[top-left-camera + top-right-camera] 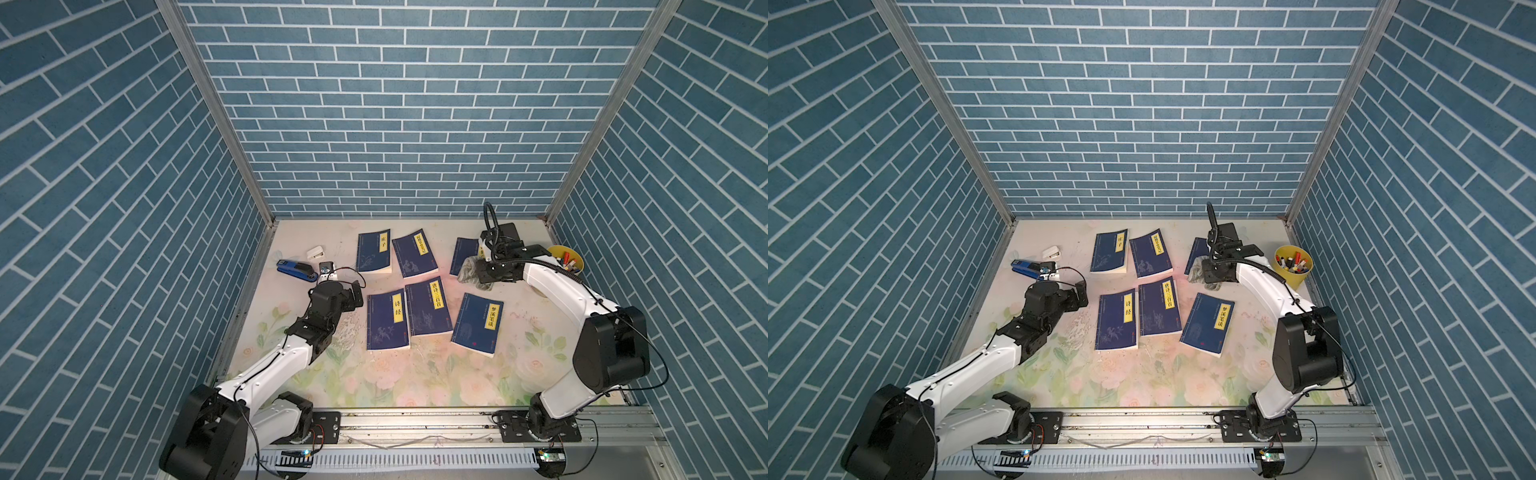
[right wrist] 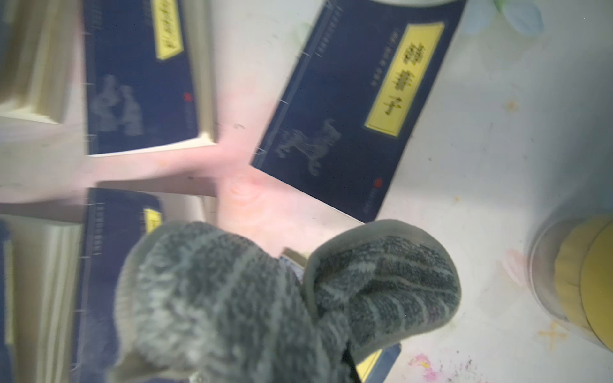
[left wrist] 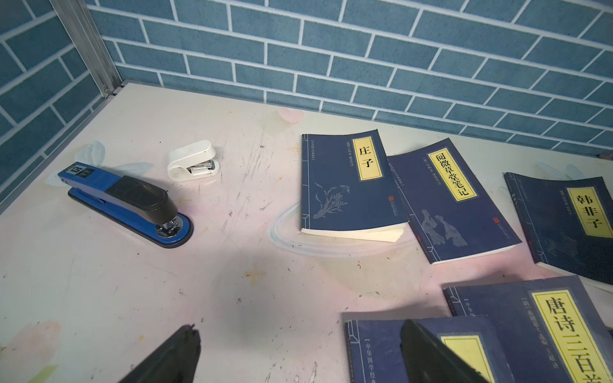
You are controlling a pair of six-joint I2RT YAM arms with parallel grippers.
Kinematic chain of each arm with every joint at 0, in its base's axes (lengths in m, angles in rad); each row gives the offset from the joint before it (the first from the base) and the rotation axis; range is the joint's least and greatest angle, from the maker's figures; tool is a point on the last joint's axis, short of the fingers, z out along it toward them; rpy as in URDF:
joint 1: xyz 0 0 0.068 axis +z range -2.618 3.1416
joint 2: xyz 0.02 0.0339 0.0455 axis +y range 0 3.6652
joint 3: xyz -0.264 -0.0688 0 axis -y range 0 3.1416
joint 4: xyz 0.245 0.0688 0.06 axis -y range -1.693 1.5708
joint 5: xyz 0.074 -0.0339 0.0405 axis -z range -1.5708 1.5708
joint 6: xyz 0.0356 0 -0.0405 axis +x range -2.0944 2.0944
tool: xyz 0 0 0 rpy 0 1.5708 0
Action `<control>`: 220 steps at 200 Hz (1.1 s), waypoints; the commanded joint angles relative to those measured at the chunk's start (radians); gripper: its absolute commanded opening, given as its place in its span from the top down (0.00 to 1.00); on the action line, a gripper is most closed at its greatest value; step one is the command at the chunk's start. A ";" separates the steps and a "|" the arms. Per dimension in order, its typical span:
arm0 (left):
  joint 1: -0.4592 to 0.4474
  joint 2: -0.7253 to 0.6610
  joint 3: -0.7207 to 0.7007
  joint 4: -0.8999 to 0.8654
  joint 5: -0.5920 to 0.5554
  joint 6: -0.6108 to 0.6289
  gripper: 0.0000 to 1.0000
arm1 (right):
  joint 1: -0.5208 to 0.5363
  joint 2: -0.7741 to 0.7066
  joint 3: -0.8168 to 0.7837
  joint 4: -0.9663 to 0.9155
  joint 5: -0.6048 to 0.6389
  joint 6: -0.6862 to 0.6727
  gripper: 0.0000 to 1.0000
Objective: Wipe the cover of the book
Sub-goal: Pick up the cleaning item at the center of the board, then wipe the dirt from the cover of the book.
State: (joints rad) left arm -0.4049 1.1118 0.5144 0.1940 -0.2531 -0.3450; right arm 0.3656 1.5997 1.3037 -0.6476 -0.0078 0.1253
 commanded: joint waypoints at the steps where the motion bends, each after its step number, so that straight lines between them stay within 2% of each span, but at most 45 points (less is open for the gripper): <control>1: -0.006 -0.004 0.047 -0.040 -0.021 -0.009 0.00 | 0.073 -0.009 0.036 -0.073 -0.038 -0.027 0.98; 44: -0.006 0.012 0.076 -0.094 -0.051 -0.032 0.00 | 0.259 0.054 0.087 -0.030 -0.076 0.006 0.98; 79: -0.006 -0.010 0.068 -0.109 -0.053 -0.045 0.00 | 0.406 0.191 0.186 -0.013 -0.066 0.019 0.99; 110: -0.006 -0.051 0.056 -0.140 -0.075 -0.059 0.00 | 0.488 0.326 0.273 0.021 -0.076 0.042 1.00; 155: -0.005 -0.121 0.037 -0.208 -0.132 -0.098 0.00 | 0.534 0.471 0.363 0.046 -0.109 0.067 1.00; 220: -0.003 -0.156 0.033 -0.223 -0.164 -0.137 0.00 | 0.531 0.557 0.314 0.071 -0.064 0.081 1.00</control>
State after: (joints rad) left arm -0.4057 0.9611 0.5541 -0.0006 -0.3889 -0.4610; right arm 0.8993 2.1353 1.6413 -0.5865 -0.0906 0.1795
